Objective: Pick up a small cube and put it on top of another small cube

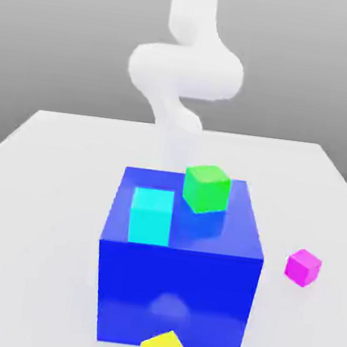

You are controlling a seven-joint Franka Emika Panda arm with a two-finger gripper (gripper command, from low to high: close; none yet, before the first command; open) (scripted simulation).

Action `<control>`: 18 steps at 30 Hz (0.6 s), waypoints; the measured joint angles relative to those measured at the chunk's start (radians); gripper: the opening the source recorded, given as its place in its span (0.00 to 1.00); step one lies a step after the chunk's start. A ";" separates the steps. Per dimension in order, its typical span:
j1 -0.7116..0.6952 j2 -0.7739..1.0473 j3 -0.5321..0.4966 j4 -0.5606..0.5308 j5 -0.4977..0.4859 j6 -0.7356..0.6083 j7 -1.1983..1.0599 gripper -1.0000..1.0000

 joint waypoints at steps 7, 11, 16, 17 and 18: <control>0.150 0.235 0.094 -0.136 0.084 0.148 -0.015 0.50; 0.226 0.365 0.164 -0.211 0.110 0.232 -0.009 0.50; 0.306 0.529 0.267 -0.307 0.104 0.339 0.027 0.50; 0.320 0.562 0.287 -0.326 0.093 0.361 0.042 0.50; 0.331 0.596 0.309 -0.346 0.078 0.383 0.059 0.50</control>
